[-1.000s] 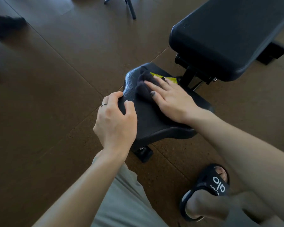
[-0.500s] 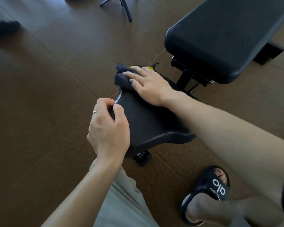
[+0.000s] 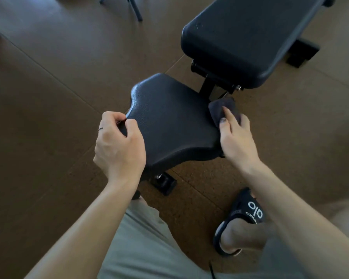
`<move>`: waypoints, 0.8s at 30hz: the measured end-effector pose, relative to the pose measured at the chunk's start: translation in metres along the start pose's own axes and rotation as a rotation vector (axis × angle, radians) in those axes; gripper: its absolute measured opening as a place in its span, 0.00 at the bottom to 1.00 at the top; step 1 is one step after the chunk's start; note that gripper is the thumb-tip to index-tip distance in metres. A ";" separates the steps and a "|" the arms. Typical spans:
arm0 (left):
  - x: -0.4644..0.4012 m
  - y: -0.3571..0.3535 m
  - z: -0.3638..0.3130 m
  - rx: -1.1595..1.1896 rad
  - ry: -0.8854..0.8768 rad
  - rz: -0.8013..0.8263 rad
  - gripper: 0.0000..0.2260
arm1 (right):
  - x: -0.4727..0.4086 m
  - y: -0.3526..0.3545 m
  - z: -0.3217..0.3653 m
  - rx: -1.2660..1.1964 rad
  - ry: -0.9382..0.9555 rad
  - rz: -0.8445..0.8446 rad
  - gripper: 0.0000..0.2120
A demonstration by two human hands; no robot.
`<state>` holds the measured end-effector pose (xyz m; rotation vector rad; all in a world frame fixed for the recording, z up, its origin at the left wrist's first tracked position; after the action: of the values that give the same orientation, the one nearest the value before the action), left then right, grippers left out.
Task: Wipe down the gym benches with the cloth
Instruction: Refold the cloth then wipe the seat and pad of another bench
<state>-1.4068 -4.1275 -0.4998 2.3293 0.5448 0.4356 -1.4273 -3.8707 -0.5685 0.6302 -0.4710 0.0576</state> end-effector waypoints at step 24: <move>-0.001 0.004 0.004 0.093 0.022 0.017 0.11 | 0.010 -0.041 0.062 0.590 0.556 0.038 0.24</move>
<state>-1.4047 -4.1326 -0.4999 2.4226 0.5666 0.4526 -1.4354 -3.9405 -0.5428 1.1393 0.0872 0.4084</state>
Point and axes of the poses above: each hand's wrist, its own x-axis away from the middle knuckle, its own y-axis out of the back of the hand, z = x × y, the point moved 4 cm from there along -x, towards the middle knuckle, and after that the axes turned 10 degrees about z, right-handed, at the moved point
